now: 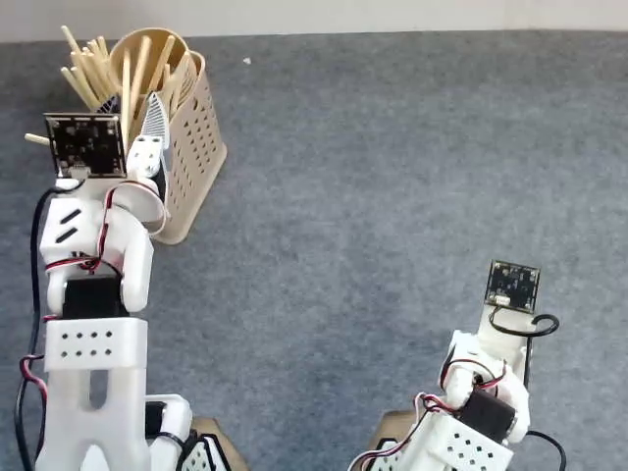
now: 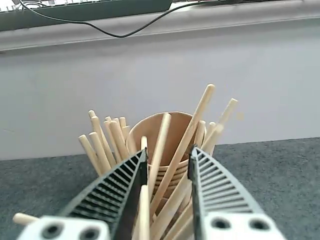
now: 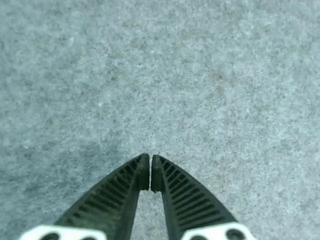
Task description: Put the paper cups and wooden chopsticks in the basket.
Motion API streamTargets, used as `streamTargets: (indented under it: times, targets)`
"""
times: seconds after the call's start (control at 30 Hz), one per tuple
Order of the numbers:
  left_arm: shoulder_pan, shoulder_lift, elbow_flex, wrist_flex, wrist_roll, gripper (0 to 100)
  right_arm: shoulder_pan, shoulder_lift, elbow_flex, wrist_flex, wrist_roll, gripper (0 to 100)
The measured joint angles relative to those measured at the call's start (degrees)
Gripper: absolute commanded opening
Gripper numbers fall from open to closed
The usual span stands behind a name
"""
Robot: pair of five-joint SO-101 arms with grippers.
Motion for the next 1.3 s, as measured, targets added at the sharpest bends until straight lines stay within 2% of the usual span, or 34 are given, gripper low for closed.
streamTargets:
  times: [0.33, 0.4, 0.53, 0.7, 0.8, 0.9, 0.97, 1.17, 1.3]
  targets:
    - [-0.53, -0.26, -2.11, 0.44, 0.00, 15, 0.00, 0.00, 0.00, 0.00, 0.00, 2.7]
    - [-2.29, -0.18, -4.57, 3.25, 0.18, 14, 0.00, 0.00, 0.00, 0.00, 0.00, 2.7]
    - [-7.56, 0.00, -15.65, 19.16, 1.67, 11, 0.00, 0.00, 0.35, 0.00, 0.00, 2.7]
    - [-16.00, -0.09, -38.33, 43.08, -0.44, 14, 0.00, -0.09, 0.79, 0.00, 0.00, 2.7]
    - [-19.96, -0.88, -44.84, 49.32, -4.57, 14, -0.44, -0.09, 0.79, 0.00, 0.00, 2.7]
    - [-24.18, -0.97, -45.27, 52.13, -9.85, 14, -1.49, -0.09, 0.79, 0.00, 0.44, 2.7]
    - [-26.81, -0.97, -44.40, 56.79, -13.89, 14, -1.67, -0.09, 1.23, 0.00, 1.14, 2.7]
    - [-27.69, -0.26, -35.69, 81.05, -28.75, 15, -3.52, -0.09, 1.32, 0.00, 1.58, 2.7]
    - [-27.78, 0.00, -20.66, 81.58, -35.60, 22, -4.57, -0.09, 1.32, 0.00, 1.58, 2.7]
